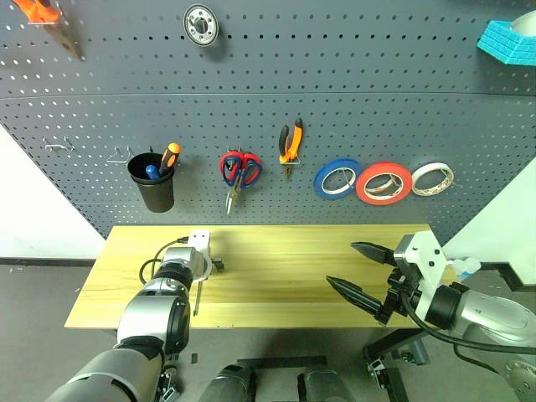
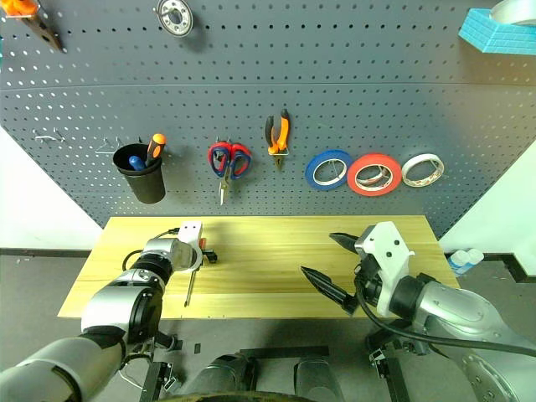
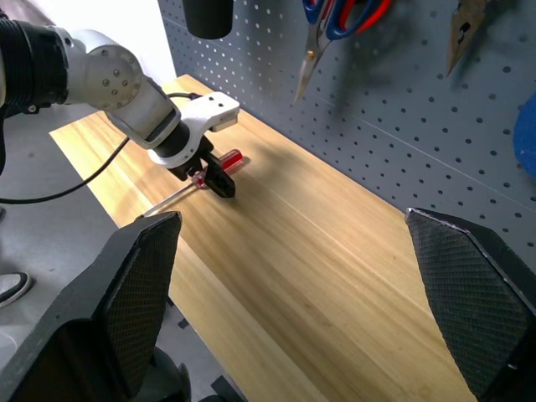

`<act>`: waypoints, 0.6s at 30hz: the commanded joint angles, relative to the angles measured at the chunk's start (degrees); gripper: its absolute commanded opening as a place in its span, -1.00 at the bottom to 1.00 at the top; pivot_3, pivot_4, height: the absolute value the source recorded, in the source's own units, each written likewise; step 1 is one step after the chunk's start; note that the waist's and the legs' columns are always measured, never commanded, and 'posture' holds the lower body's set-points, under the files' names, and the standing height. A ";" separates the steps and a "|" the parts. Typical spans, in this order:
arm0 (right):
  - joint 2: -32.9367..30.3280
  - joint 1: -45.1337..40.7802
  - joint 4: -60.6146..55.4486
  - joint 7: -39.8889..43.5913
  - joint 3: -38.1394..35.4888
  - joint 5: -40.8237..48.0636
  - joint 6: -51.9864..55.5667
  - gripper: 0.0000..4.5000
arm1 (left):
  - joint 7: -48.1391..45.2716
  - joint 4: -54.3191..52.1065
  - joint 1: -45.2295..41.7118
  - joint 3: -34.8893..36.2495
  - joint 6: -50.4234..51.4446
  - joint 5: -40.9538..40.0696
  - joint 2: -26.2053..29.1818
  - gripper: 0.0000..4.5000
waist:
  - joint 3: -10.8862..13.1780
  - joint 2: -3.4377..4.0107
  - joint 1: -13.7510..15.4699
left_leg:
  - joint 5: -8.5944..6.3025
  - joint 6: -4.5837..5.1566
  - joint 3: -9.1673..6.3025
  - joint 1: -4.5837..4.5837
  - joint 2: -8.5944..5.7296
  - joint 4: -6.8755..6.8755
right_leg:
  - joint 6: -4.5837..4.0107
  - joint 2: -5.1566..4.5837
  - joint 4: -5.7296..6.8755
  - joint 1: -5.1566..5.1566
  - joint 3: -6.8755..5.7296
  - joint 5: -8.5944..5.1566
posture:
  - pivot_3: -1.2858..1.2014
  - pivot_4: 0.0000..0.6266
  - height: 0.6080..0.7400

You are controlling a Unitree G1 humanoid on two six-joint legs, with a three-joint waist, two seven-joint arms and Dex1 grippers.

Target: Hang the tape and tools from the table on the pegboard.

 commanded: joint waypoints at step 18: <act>-0.37 -1.82 0.44 0.38 0.87 -0.77 -1.12 1.00 | 0.68 1.30 1.37 0.02 2.89 -0.33 -0.26 -0.64 | 0.02 0.02 0.03 | -0.02 -0.04 0.00 0.01 0.00 -0.07 | 0.01 0.00 -0.05 0.00 0.00 -0.01 | -0.11 -0.63 0.67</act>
